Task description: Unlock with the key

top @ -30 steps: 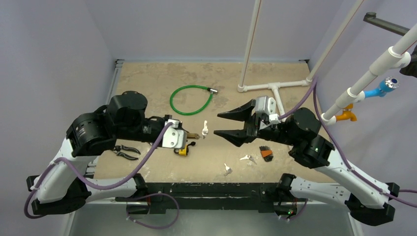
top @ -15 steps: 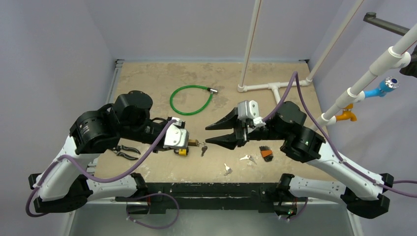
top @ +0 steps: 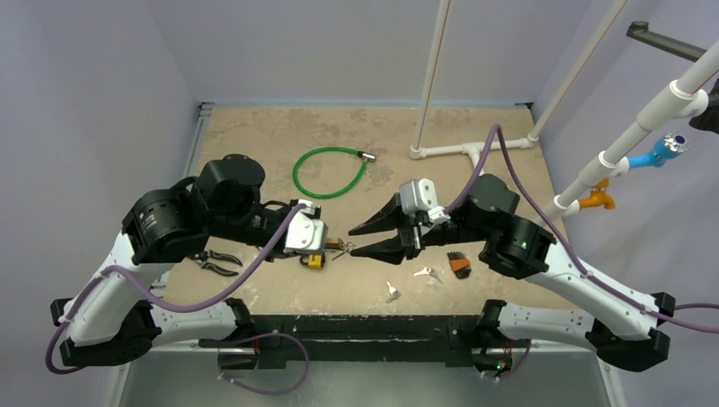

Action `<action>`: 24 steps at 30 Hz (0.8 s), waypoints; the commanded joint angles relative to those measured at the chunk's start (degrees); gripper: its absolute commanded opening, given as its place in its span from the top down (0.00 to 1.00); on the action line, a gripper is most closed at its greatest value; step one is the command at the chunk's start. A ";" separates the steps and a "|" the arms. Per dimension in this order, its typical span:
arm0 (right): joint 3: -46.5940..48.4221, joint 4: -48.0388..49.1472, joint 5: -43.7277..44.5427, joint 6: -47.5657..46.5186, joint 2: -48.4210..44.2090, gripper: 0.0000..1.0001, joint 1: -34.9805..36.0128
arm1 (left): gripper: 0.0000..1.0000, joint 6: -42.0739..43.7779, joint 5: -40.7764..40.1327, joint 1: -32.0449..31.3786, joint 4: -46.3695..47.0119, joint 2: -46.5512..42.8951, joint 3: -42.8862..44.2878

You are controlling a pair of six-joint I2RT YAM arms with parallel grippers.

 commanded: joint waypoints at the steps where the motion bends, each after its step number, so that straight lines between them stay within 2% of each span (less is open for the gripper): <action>1: 2.67 -0.63 1.48 -0.28 0.86 0.66 1.45 | 1.00 -0.20 0.97 0.37 4.87 -0.45 3.20; 5: 3.28 -1.36 2.15 -0.50 1.92 0.73 2.14 | 1.00 -0.03 0.71 0.36 4.79 -0.37 3.68; 13: 4.49 -3.48 6.44 -0.32 3.02 1.00 2.35 | 1.00 0.01 0.69 0.37 4.74 -0.58 4.05; 20: 5.24 -7.42 11.15 -0.56 3.69 1.00 2.41 | 1.00 0.67 0.26 0.36 5.21 -0.91 4.61; 24: 4.80 -7.93 11.75 -0.56 3.41 0.87 2.41 | 1.00 0.93 0.18 0.35 5.31 -0.83 5.37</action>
